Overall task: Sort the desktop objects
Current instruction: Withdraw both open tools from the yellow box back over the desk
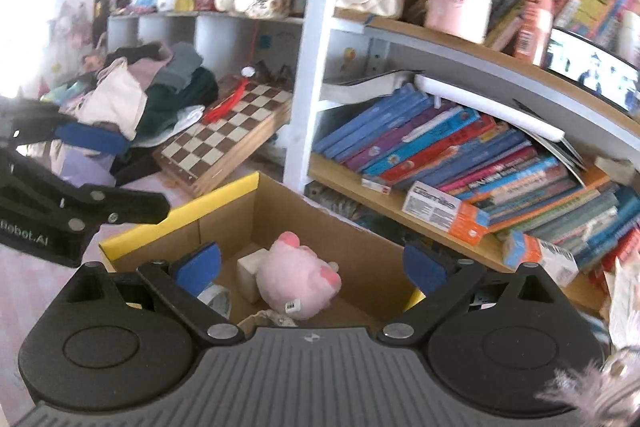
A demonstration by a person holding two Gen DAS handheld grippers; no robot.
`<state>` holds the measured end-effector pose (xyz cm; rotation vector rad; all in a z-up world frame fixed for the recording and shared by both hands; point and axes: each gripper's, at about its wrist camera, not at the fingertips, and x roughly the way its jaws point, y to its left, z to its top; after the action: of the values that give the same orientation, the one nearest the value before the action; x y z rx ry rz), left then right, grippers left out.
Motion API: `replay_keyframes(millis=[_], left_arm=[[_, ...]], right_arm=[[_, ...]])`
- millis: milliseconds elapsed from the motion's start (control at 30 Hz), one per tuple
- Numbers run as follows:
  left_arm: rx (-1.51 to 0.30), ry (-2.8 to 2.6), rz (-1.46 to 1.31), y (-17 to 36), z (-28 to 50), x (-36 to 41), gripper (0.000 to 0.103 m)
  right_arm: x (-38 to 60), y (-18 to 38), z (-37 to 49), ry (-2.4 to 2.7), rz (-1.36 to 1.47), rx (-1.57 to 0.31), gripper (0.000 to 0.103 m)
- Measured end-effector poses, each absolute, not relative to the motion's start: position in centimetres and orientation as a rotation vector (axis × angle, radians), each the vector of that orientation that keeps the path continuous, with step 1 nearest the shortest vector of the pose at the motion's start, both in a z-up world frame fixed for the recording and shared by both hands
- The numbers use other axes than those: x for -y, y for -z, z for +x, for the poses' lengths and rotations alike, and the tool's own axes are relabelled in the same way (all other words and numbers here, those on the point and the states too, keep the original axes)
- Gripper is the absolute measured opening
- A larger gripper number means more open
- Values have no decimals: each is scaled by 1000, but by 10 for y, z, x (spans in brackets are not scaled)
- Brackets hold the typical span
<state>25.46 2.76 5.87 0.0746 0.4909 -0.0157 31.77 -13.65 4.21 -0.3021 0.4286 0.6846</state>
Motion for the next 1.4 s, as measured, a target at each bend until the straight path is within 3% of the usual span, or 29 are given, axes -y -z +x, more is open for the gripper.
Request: replay_keyframes(millis=[667,800,1400], left_arm=[[-499,21,57,-47,159,-45,89],[-486,-16,34,-43,139,-52,95],[-591,17,71,-7,84,-50,96]], right_arm=[[165,-26,197,-386,-171,-426,103],[173,-20,172,-324,-135,-424,103],[166,32,98,-216,-139,-577,103]])
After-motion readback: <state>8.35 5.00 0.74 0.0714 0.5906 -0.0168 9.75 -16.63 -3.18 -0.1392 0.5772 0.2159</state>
